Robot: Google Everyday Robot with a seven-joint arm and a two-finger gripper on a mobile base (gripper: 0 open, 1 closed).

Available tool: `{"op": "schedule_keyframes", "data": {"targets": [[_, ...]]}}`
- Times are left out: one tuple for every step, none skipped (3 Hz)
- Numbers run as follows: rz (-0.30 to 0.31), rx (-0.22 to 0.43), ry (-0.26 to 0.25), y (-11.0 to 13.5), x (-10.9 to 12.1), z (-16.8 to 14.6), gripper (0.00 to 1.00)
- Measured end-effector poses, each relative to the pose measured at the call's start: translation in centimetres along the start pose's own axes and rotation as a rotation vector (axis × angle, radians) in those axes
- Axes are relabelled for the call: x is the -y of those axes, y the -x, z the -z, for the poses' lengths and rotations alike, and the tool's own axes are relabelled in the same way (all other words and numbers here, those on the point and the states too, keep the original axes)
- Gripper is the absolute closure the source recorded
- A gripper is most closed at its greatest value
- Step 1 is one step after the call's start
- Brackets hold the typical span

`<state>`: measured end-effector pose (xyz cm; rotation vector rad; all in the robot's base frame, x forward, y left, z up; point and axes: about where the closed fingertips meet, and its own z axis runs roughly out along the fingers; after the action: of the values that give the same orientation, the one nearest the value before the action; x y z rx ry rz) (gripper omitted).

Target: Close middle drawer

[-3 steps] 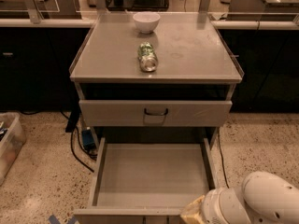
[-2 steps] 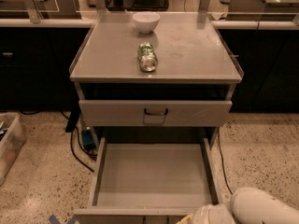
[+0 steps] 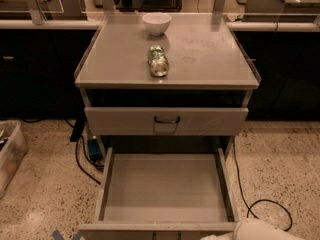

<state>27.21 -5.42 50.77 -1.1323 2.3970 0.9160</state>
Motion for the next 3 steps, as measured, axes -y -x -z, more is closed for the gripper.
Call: {"op": "schedule_keyframes", "data": {"targets": [[0.024, -0.076, -0.035, -1.5, 0.4, -0.8, 1.0], [-0.006, -0.152, -0.133, -3.7, 3.2, -2.7, 1.0], [0.008, -0.137, -0.167, -1.7, 4.5, -3.8, 1.0]]}}
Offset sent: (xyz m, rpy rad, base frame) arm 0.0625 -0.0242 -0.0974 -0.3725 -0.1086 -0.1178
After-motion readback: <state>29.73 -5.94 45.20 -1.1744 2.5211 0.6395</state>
